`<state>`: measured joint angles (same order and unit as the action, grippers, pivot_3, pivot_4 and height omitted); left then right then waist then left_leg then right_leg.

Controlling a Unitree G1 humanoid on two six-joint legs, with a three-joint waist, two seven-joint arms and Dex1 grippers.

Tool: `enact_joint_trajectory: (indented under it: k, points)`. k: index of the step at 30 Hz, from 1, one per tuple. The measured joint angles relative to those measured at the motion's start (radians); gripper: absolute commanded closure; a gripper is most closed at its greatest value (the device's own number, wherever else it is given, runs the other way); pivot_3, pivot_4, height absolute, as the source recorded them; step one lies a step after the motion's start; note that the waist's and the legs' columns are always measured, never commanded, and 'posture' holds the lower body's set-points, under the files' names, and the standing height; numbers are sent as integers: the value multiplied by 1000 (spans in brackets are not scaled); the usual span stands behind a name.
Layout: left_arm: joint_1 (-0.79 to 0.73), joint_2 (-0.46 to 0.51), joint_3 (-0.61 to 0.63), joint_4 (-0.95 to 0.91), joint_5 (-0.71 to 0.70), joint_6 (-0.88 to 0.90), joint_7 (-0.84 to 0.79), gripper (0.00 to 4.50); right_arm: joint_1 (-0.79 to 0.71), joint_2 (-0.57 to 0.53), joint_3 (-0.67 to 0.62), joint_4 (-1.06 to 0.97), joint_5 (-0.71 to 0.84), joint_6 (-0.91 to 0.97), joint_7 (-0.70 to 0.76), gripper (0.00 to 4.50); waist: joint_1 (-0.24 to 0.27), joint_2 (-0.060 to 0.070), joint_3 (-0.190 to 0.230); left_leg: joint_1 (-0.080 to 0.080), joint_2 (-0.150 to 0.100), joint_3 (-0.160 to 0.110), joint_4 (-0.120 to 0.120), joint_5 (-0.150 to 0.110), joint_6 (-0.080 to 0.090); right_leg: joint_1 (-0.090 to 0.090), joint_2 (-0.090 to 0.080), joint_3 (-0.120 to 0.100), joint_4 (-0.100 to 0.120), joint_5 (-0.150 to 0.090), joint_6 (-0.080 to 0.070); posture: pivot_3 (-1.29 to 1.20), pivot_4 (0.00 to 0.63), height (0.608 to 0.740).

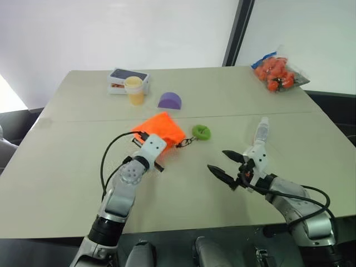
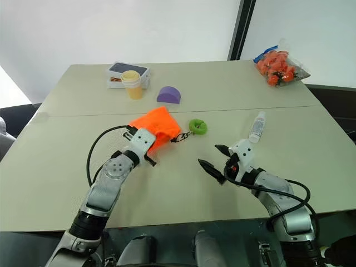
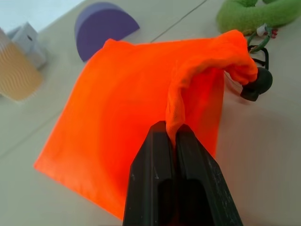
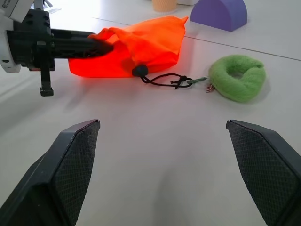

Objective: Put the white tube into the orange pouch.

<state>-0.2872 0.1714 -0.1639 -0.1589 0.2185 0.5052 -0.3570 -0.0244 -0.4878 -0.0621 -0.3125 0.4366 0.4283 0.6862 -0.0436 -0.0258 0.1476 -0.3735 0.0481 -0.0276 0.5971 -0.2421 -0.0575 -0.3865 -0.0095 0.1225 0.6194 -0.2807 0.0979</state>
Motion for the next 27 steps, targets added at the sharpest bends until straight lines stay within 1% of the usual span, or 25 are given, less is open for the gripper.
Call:
enact_joint_trajectory:
  k: [5,9,12,13,15,19,25,27]
  points:
    - [1,-16,66,-50,-151,91,-69,4473,-1,11,4,0,-2,-4,-6,0,0,0,0,0,0,0,0,0,0,0,0,0,0,0,0,0,150,723]
    - [1,-16,94,-65,-221,128,-83,4473,-3,18,11,0,-3,-13,-12,0,-1,0,0,0,0,0,0,0,0,0,0,0,0,0,0,0,150,723]
    - [0,4,97,-69,-243,142,-89,4473,-3,22,12,0,-4,-19,-14,0,-1,0,0,0,0,0,0,0,0,0,0,0,0,0,0,0,150,723]
    - [0,10,98,-72,-254,146,-94,4216,-3,24,12,0,-5,-20,-15,0,-1,0,0,0,0,0,0,0,0,0,0,0,0,0,0,0,150,723]
    - [0,15,97,-78,-272,148,-97,3557,-3,26,13,0,-5,-21,-18,0,0,0,0,0,0,0,0,0,0,0,0,0,0,0,0,0,150,723]
    - [0,46,74,-81,-274,147,-102,1593,2,26,14,0,-5,-21,-20,0,0,0,0,0,0,0,0,0,0,0,0,0,0,0,-1,0,150,723]
    - [1,71,59,-80,-274,141,-100,1593,4,26,14,0,-5,-21,-22,0,-1,0,0,0,0,0,0,0,0,0,0,0,0,0,-1,0,150,723]
    - [-3,109,45,-78,-270,122,-119,1593,4,27,14,0,-5,-24,-24,0,-1,0,0,0,0,-1,0,0,0,0,0,0,0,-1,-1,0,150,723]
